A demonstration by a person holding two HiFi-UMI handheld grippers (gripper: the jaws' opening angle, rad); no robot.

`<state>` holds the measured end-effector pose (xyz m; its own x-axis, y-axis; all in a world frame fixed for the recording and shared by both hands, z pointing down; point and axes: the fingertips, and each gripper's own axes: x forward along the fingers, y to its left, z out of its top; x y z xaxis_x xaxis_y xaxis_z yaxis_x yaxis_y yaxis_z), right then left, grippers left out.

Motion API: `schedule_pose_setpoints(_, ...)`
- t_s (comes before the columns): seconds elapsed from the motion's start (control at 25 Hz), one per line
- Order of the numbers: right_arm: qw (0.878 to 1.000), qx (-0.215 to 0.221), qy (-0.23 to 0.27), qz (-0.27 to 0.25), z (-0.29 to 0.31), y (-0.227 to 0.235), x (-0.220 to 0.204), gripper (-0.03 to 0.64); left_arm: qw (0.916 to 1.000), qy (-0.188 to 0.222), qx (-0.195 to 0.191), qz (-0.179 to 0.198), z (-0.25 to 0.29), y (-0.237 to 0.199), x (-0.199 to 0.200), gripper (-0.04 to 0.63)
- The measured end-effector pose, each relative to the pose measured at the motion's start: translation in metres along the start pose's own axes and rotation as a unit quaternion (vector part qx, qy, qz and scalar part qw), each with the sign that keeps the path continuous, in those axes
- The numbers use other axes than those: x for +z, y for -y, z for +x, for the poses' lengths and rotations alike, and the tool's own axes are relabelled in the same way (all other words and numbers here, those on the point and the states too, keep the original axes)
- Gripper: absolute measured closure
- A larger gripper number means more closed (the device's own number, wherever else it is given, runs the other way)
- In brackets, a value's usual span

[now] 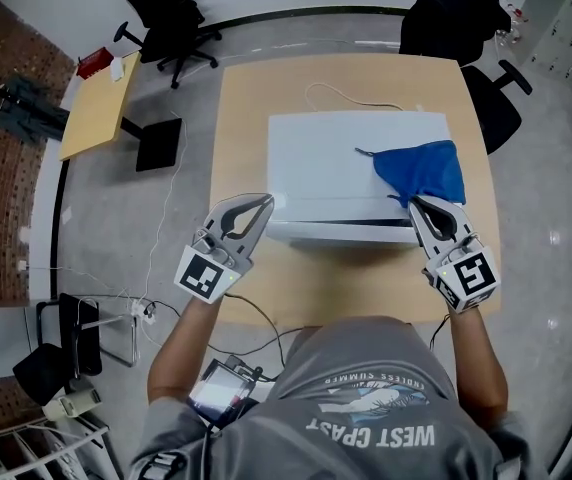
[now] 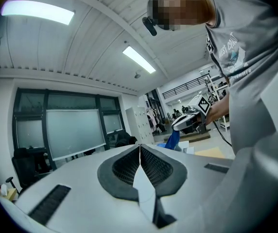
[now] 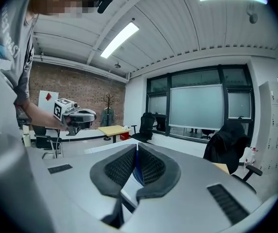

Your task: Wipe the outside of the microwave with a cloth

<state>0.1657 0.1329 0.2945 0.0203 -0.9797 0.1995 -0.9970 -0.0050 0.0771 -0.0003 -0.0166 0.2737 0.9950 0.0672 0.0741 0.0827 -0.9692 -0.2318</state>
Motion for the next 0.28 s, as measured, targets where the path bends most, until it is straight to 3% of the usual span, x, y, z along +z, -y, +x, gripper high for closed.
schedule_pose_setpoints(0.28,1.0,-0.004,-0.002,-0.001,-0.0068,-0.0022,0.0023,0.591,1.0,0.0,-0.001,0.005,-0.0059,0.0084,0.0053,0.572)
